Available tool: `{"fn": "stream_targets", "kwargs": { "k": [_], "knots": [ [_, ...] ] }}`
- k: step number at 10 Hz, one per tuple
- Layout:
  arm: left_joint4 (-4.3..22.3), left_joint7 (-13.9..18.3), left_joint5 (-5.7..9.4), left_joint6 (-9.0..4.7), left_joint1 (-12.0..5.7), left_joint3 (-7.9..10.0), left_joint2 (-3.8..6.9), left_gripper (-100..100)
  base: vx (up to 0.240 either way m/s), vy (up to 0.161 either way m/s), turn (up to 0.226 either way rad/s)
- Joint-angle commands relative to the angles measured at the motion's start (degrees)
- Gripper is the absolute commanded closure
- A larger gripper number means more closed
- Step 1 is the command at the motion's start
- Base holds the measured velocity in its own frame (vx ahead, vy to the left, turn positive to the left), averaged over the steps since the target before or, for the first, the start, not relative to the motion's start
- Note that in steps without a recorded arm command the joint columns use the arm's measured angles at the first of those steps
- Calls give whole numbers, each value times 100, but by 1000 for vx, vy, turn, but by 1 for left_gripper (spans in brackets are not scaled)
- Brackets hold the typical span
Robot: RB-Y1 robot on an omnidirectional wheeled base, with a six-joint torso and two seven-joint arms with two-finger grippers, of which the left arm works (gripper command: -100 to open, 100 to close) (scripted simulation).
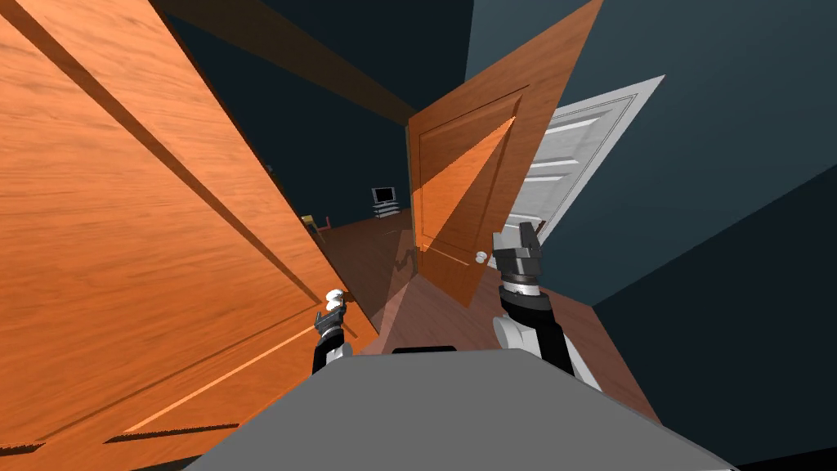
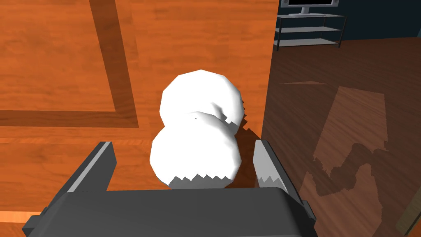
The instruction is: Pull the door open
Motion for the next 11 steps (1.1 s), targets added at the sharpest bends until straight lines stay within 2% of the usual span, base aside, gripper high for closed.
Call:
{"fn": "stream_targets", "kwargs": {
  "k": [1,4,5,7,8,9,11],
  "knots": [
    [120,-2,-9,-32,-40,218,-21,-100,-24,32,-231],
    [222,23,-15,-49,-34,539,-13,-100,-20,25,-192],
    [275,37,-19,-59,-32,709,-10,-100,-25,18,-332],
    [335,52,-23,-69,-28,896,-5,-100,-25,21,-244],
    [357,70,-27,-77,-42,816,8,-100,-11,14,-62],
    [357,70,-27,-77,-42,816,8,100,1,1,71],
    [357,70,-27,-77,-42,816,8,100,2,-2,6]
  ]
}}
